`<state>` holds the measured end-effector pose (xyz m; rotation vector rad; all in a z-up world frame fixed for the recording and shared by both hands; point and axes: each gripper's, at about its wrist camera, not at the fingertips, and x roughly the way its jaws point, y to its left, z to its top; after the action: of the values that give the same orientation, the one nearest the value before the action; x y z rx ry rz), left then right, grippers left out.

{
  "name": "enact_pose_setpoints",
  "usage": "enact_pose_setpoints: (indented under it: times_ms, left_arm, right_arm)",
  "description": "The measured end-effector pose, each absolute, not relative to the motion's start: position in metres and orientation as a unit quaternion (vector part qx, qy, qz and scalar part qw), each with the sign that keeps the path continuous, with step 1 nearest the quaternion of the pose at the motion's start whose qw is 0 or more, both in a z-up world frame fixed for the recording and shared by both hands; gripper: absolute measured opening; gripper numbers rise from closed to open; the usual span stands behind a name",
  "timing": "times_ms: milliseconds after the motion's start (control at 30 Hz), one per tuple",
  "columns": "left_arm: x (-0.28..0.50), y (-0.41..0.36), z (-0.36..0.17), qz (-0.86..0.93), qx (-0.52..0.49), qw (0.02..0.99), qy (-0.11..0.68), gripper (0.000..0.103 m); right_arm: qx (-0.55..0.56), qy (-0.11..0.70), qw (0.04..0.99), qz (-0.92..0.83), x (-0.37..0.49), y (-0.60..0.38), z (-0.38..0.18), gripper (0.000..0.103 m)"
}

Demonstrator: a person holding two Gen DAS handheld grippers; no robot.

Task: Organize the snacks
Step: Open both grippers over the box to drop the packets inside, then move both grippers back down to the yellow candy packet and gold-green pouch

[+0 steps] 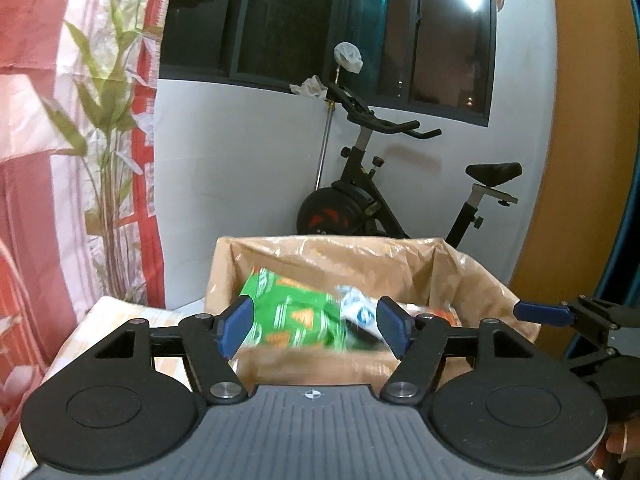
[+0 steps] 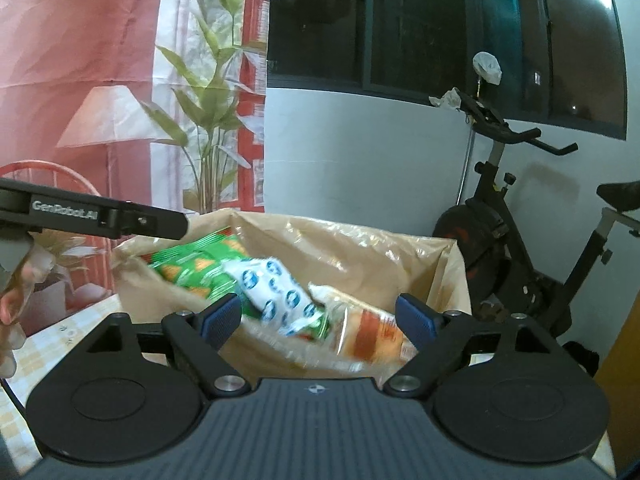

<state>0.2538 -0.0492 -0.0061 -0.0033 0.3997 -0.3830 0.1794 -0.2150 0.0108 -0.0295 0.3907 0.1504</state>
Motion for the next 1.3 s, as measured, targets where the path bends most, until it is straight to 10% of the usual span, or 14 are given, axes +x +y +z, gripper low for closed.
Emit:
enact_pose_setpoints:
  times_ms: [1300]
  left_arm:
    - [0.184,-0.04,-0.139,-0.201,-0.033,0.928,0.312,0.07]
  right_arm:
    - [0.021,0.329,0.944,-0.006,0.08,-0.24,-0.118,0.084]
